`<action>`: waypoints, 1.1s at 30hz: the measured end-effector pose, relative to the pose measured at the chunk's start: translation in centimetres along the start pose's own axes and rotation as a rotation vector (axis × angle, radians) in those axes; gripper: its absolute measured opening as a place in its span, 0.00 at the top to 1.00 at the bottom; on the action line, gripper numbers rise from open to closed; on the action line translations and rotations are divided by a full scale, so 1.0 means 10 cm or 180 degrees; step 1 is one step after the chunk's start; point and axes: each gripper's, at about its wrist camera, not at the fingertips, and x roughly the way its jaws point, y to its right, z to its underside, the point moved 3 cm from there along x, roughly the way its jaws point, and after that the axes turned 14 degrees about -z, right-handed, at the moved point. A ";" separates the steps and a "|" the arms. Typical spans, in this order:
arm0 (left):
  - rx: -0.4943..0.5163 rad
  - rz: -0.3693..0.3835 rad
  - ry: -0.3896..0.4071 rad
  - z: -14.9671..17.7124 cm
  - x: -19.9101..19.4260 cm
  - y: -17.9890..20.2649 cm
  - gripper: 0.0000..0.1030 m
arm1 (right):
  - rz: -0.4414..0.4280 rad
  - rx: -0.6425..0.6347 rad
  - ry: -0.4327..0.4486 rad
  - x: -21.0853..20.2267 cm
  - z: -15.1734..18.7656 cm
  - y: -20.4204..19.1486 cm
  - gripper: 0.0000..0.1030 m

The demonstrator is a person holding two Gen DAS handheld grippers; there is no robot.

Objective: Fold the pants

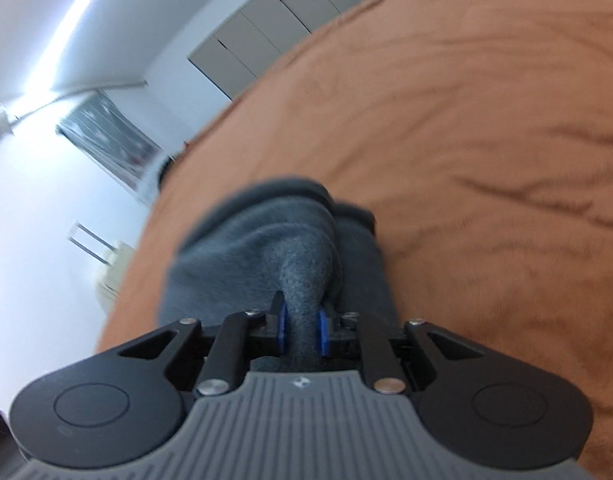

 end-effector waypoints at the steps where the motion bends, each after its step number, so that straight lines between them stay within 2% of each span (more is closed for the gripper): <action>1: -0.0029 -0.0015 0.0019 -0.02 -0.02 -0.03 0.96 | 0.0029 -0.0024 -0.0035 0.06 0.04 0.02 0.77; 3: -0.0103 -0.0039 0.0052 -0.08 -0.04 -0.11 0.89 | 0.0045 -0.0074 -0.0008 0.07 0.06 0.01 0.72; 5: -0.0174 -0.0094 0.0048 -0.17 -0.03 -0.19 0.78 | 0.0022 -0.0141 0.0080 -0.03 0.05 -0.06 0.69; 7: -0.0230 -0.0194 0.0001 -0.24 0.02 -0.28 0.76 | 0.0102 -0.0282 0.0144 -0.18 0.04 -0.14 0.64; 9: -0.0239 -0.0205 -0.0061 -0.29 0.08 -0.32 0.71 | 0.0178 -0.0414 0.0130 -0.31 0.08 -0.18 0.64; 11: -0.0192 -0.0246 -0.0111 -0.29 0.16 -0.30 0.69 | 0.0191 -0.0536 0.0005 -0.37 0.23 -0.18 0.69; 14: -0.0167 -0.0234 -0.0170 -0.22 0.21 -0.25 0.69 | 0.0381 -0.0816 -0.0150 -0.35 0.41 -0.19 0.69; 16: -0.0112 -0.0221 -0.0209 -0.15 0.23 -0.21 0.68 | 0.0376 -0.0826 -0.0236 -0.35 0.53 -0.16 0.69; 19: -0.0017 -0.0252 -0.0286 -0.04 0.24 -0.19 0.68 | 0.0415 -0.0853 -0.0603 -0.24 0.71 -0.06 0.69; 20: -0.0001 -0.0248 -0.0324 -0.02 0.25 -0.20 0.64 | 0.0439 -0.0891 -0.0719 -0.24 0.76 -0.05 0.71; 23: 0.0124 -0.0236 -0.0611 0.11 0.31 -0.23 0.58 | 0.0501 -0.0914 -0.0908 -0.28 0.81 -0.05 0.72; 24: 0.0197 -0.0250 -0.0722 0.18 0.33 -0.22 0.59 | 0.0489 -0.0910 -0.0881 -0.32 0.80 -0.05 0.72; 27: 0.0289 -0.0255 -0.0672 0.25 0.22 -0.23 0.59 | 0.0374 -0.0864 -0.0623 -0.51 0.64 -0.11 0.71; 30: 0.0105 -0.0134 -0.0588 0.15 0.10 -0.27 0.59 | 0.0241 -0.0878 -0.0369 -0.63 0.45 -0.24 0.71; 33: -0.0065 -0.0009 -0.0551 0.02 0.06 -0.26 0.59 | 0.0091 -0.0651 -0.0315 -0.58 0.35 -0.26 0.71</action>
